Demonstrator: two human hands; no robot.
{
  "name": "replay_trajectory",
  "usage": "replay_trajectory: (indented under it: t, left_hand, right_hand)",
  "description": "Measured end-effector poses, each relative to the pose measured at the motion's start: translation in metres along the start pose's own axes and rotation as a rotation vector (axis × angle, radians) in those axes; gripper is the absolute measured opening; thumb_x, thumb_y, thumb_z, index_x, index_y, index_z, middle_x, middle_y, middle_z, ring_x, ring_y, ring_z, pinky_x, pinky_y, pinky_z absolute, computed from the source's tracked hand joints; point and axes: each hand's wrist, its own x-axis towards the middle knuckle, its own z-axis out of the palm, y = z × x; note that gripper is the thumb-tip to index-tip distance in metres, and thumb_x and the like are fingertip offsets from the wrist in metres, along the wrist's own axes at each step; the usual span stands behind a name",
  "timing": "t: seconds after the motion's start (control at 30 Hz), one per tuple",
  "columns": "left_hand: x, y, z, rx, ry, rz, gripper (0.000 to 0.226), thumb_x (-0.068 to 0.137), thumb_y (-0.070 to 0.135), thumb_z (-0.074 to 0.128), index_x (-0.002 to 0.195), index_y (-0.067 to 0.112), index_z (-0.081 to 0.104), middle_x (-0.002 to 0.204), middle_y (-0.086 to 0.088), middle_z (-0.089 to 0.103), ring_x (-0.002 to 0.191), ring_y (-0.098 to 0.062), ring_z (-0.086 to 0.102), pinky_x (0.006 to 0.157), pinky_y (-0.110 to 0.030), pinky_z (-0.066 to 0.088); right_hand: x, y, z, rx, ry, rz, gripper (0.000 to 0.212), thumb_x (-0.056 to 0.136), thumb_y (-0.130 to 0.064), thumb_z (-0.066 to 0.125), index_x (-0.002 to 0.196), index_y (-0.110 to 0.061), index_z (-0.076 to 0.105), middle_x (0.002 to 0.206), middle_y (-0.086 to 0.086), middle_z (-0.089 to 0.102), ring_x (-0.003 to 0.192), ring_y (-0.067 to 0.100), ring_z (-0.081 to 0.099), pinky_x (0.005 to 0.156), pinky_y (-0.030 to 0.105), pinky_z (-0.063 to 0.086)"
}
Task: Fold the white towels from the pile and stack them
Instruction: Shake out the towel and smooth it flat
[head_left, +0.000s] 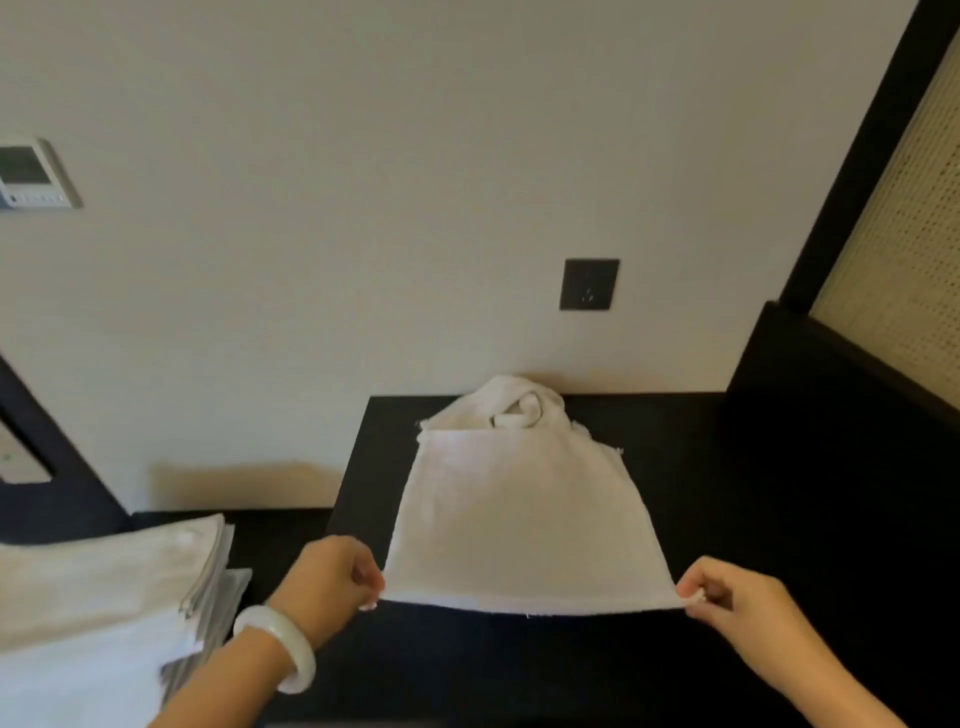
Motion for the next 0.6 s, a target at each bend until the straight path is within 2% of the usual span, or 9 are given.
replay_trajectory:
  t: [0.13,0.23,0.37,0.43,0.5,0.57,0.6]
  left_hand:
    - [-0.014,-0.032,0.048,0.041,-0.039,-0.003,0.009,0.090,0.015,0.068,0.095,0.023,0.068,0.101,0.007,0.064,0.093,-0.008,0.064,0.092,-0.020,0.051]
    - [-0.024,-0.048,0.071,0.076,0.006,0.087,0.014,0.091,0.013,0.066,0.086,0.026,0.067,0.100,0.008,0.059,0.089,-0.007,0.062,0.091,-0.020,0.051]
    - [-0.034,-0.063,0.089,0.097,0.044,0.160,0.015,0.092,0.019,0.065,0.083,0.032,0.063,0.099,0.010,0.051,0.088,-0.007,0.059,0.089,-0.020,0.050]
    - [-0.034,-0.066,0.093,0.072,0.099,0.193,0.014,0.090,0.026,0.068,0.085,0.037,0.060,0.100,0.013,0.049,0.089,-0.006,0.056,0.091,-0.020,0.049]
    - [-0.032,-0.059,0.096,0.048,0.211,0.250,0.009,0.090,0.034,0.067,0.096,0.036,0.060,0.106,0.015,0.048,0.098,-0.004,0.053,0.097,-0.020,0.046]
    - [-0.025,-0.039,0.104,0.036,0.307,0.315,0.022,0.093,0.038,0.061,0.113,0.030,0.061,0.122,0.013,0.049,0.113,-0.004,0.049,0.103,-0.021,0.039]
    - [-0.019,-0.023,0.110,0.042,0.324,0.343,0.032,0.095,0.039,0.056,0.125,0.026,0.058,0.134,0.011,0.046,0.123,-0.008,0.046,0.108,-0.024,0.035]
  right_hand:
    - [-0.033,0.031,0.036,-0.090,-0.035,-0.039,0.028,0.085,-0.017,0.074,0.078,-0.041,0.061,0.092,-0.021,0.058,0.089,-0.015,0.056,0.068,0.013,0.050]
    - [-0.053,0.046,0.057,-0.114,0.021,-0.061,0.030,0.086,-0.017,0.073,0.081,-0.043,0.058,0.099,-0.028,0.051,0.095,-0.016,0.051,0.069,0.014,0.050]
    - [-0.062,0.053,0.066,-0.167,0.087,-0.065,0.035,0.088,-0.017,0.069,0.081,-0.048,0.054,0.096,-0.028,0.048,0.097,-0.012,0.051,0.068,0.009,0.043]
    - [-0.058,0.047,0.064,-0.219,0.092,-0.013,0.044,0.091,-0.011,0.063,0.081,-0.051,0.048,0.099,-0.029,0.046,0.102,-0.007,0.048,0.071,0.008,0.037]
    - [-0.051,0.029,0.063,-0.245,0.159,-0.002,0.054,0.088,-0.001,0.057,0.083,-0.053,0.045,0.107,-0.027,0.046,0.103,-0.006,0.041,0.075,0.009,0.032]
    - [-0.042,-0.001,0.076,-0.154,0.249,-0.095,0.052,0.089,0.003,0.048,0.099,-0.048,0.055,0.121,-0.019,0.051,0.110,-0.002,0.040,0.093,0.013,0.033]
    - [-0.037,-0.020,0.086,-0.116,0.241,-0.152,0.047,0.093,0.000,0.044,0.113,-0.040,0.059,0.132,-0.013,0.051,0.121,0.002,0.040,0.104,0.017,0.029]
